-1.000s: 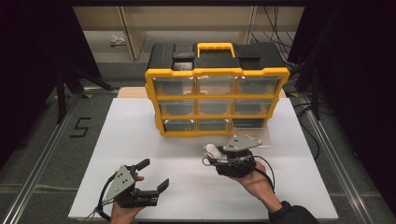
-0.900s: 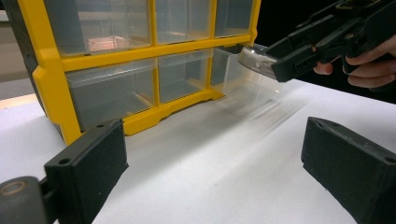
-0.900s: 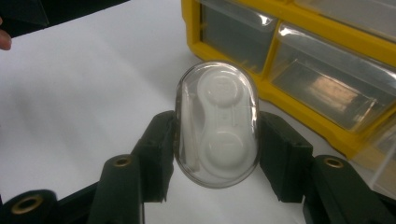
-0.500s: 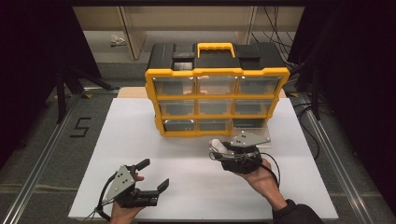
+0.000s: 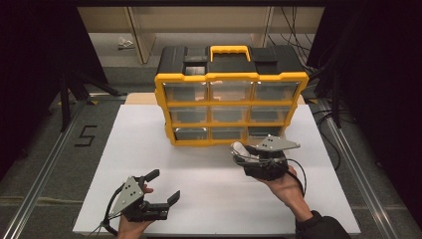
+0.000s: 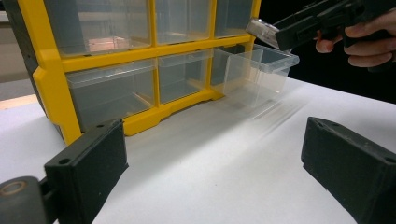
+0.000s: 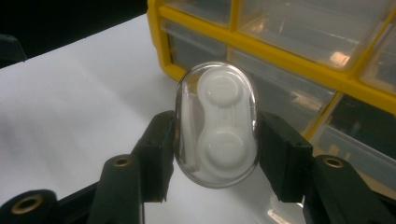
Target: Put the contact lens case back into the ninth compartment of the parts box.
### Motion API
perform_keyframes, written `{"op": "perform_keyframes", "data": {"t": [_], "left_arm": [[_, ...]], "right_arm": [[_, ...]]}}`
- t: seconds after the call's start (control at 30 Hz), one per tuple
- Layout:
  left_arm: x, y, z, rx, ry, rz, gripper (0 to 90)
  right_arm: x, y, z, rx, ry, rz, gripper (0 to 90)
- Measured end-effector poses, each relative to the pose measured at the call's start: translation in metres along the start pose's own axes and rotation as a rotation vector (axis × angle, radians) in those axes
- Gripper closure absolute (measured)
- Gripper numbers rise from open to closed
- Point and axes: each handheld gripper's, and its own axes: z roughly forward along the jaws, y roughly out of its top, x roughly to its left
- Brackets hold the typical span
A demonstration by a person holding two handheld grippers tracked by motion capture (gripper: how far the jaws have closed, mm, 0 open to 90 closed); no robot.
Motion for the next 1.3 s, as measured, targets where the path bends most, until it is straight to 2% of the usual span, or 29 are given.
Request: {"op": "perform_keyframes", "data": {"t": [0.43,0.8,1.3], "left_arm": [[0.000,0.000,0.000,-0.001,0.000,0.000,6.4],[0.000,0.000,0.000,-0.005,0.000,-0.004,6.4],[0.001,0.000,0.000,-0.007,0.001,-0.002,6.4]], "right_arm": [[-0.023,0.000,-0.013,-0.028,-0.058,0.044,49.7],[-0.038,-0.002,-0.020,-0.040,-0.089,0.075,49.7],[-0.051,-0.006,-0.024,-0.041,-0.117,0.099,49.7]]}}
